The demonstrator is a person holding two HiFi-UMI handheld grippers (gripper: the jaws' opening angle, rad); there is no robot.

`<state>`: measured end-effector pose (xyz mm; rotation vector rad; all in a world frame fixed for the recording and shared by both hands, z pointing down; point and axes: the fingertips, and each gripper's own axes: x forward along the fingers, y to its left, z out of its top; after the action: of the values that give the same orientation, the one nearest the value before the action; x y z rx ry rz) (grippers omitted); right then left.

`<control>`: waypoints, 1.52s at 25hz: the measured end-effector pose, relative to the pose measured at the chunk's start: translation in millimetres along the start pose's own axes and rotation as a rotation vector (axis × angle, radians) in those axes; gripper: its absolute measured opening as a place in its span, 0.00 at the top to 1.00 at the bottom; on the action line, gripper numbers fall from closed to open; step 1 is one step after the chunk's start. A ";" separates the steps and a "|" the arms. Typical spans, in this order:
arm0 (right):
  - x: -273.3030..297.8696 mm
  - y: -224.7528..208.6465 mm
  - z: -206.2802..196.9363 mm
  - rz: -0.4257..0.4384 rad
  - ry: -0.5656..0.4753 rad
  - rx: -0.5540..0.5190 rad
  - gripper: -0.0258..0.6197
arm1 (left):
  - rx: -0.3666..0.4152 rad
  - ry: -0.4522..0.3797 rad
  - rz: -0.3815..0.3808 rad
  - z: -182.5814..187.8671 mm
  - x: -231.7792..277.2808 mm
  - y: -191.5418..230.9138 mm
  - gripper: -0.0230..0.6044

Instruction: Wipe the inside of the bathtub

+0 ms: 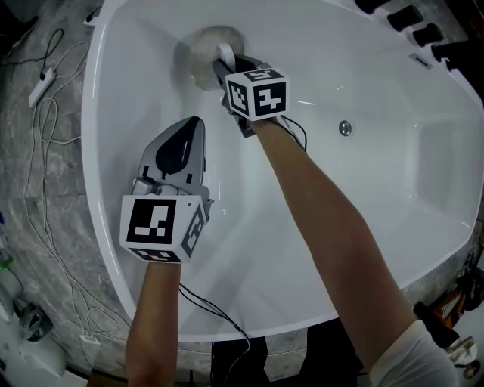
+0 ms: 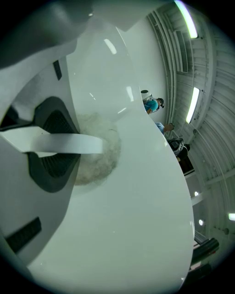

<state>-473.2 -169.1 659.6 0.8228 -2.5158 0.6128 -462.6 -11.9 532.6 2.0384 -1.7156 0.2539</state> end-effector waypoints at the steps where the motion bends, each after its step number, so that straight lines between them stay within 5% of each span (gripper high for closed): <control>1: 3.0 4.7 -0.9 0.008 0.003 -0.009 0.81 | -0.003 0.000 0.004 -2.1 -1.4 2.1 0.94; 21: 33.1 3.0 -59.8 -0.029 0.066 -0.095 0.81 | 0.004 0.025 0.012 -44.9 -6.5 14.1 0.94; 38: -1.0 -55.4 -80.6 -0.062 0.083 -0.129 0.81 | 0.057 0.023 -0.022 -46.8 15.5 -26.7 0.94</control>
<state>-417.4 -166.8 739.9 0.8084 -2.4171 0.4490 -426.5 -1.1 574.1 2.0857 -1.6893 0.3210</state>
